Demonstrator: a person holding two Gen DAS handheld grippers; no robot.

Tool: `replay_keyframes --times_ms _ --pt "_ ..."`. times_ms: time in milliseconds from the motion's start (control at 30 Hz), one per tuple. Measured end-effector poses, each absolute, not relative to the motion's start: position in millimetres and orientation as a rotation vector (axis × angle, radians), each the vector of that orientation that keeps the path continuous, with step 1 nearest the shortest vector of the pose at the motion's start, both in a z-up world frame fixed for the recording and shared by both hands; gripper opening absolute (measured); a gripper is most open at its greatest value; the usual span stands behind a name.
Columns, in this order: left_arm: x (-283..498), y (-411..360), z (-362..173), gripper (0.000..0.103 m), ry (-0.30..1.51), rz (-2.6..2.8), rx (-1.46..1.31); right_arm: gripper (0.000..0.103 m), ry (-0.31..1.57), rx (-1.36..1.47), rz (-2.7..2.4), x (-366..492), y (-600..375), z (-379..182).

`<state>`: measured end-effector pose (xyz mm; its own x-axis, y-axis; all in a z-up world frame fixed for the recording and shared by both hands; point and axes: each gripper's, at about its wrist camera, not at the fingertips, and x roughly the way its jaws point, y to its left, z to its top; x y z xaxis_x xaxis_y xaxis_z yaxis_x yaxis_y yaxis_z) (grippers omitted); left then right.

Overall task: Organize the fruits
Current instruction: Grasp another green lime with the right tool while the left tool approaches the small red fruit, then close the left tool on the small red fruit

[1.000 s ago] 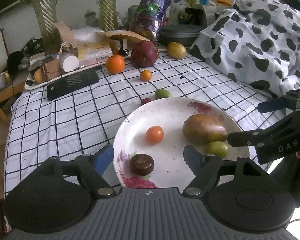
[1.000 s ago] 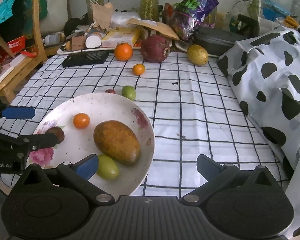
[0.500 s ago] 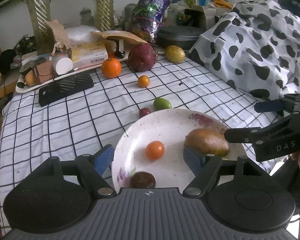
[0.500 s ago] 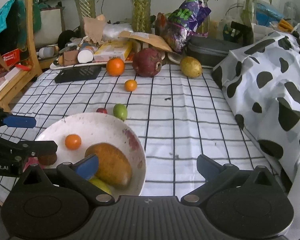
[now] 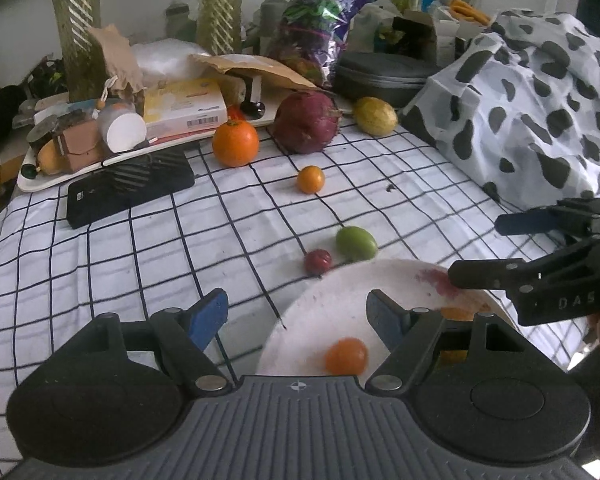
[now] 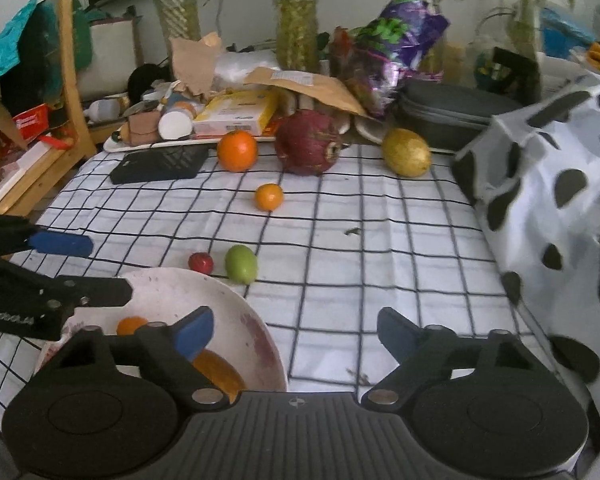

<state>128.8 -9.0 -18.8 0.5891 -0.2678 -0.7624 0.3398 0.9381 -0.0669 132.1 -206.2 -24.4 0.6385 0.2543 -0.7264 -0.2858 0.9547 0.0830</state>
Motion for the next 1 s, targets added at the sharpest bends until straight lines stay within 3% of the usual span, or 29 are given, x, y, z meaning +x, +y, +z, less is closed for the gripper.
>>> replay_keyframes --times_ms 200,433,667,800,867,1000 --pt "151 -3 -23 0.075 0.89 -0.342 0.073 0.063 0.853 -0.02 0.372 159 -196 -30" --pt "172 2 -28 0.075 0.905 -0.331 0.08 0.049 0.885 -0.011 0.42 190 -182 -37" --pt "188 7 -31 0.075 0.916 -0.328 0.078 0.036 0.943 -0.029 0.467 211 -168 -48" --pt "193 8 -32 0.075 0.924 -0.33 0.07 0.035 0.968 -0.006 0.499 217 -165 -53" --pt "195 8 -33 0.075 0.932 -0.331 0.07 0.027 0.976 -0.015 0.526 217 -162 -55" --pt "196 5 -35 0.075 0.946 -0.335 0.077 0.027 0.96 -0.065 0.539 214 -154 -55"
